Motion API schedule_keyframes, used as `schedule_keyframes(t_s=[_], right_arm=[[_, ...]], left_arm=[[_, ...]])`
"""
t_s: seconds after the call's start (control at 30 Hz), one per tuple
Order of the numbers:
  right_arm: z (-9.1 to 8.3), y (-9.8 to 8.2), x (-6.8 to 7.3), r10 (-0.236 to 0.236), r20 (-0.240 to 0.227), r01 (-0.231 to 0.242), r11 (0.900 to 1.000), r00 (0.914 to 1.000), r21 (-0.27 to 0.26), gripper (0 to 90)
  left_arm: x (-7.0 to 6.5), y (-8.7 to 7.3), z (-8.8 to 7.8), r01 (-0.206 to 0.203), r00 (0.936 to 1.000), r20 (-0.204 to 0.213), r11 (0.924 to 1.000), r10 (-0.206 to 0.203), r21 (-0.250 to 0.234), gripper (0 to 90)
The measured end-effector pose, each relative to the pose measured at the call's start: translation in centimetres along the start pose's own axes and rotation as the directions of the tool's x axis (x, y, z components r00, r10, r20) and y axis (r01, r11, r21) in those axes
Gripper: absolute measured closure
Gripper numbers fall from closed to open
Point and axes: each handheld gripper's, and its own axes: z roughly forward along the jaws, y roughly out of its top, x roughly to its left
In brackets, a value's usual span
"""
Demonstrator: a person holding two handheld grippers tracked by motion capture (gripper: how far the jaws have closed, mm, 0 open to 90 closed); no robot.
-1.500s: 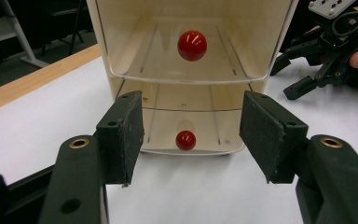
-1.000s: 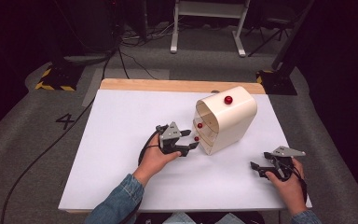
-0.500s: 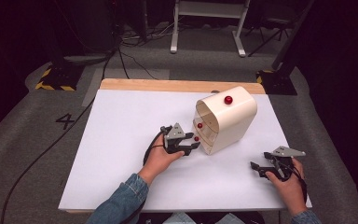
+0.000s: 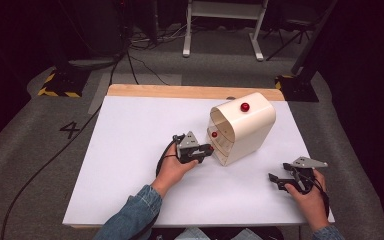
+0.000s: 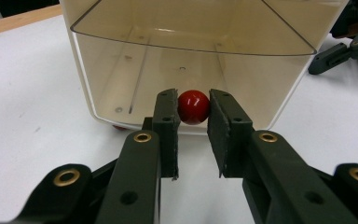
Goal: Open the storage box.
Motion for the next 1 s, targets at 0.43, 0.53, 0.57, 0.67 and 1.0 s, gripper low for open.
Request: schedule_keyframes(t_s=[0.43,0.53,0.57,0.67,1.0], right_arm=[[0.0,0.0,0.0,0.002,-0.003,-0.002,1.0,1.0,0.002,21.3],[0.0,0.0,0.0,0.002,-0.003,-0.002,1.0,1.0,0.002,21.3],[0.0,0.0,0.0,0.002,-0.003,-0.002,1.0,1.0,0.003,21.3],[0.0,0.0,-0.1,0.003,-0.004,-0.003,1.0,1.0,0.003,21.3],[0.0,0.0,-0.1,0.004,-0.005,-0.004,1.0,1.0,0.003,21.3]], left_arm=[[-0.3,-0.4,-2.2,0.008,0.9999,-0.007,0.9997,-0.008,0.022,73.8],[-0.4,-0.5,-3.3,0.003,0.9999,-0.014,0.9996,-0.002,0.029,73.8],[-0.4,-0.6,-3.6,0.003,0.9999,-0.015,0.9996,-0.002,0.028,73.8],[-0.5,-0.7,-4.2,0.005,0.9998,-0.018,0.9996,-0.005,0.026,73.9],[-0.8,-1.5,-6.3,-0.002,0.9996,-0.03,0.9996,0.003,0.03,73.8]])
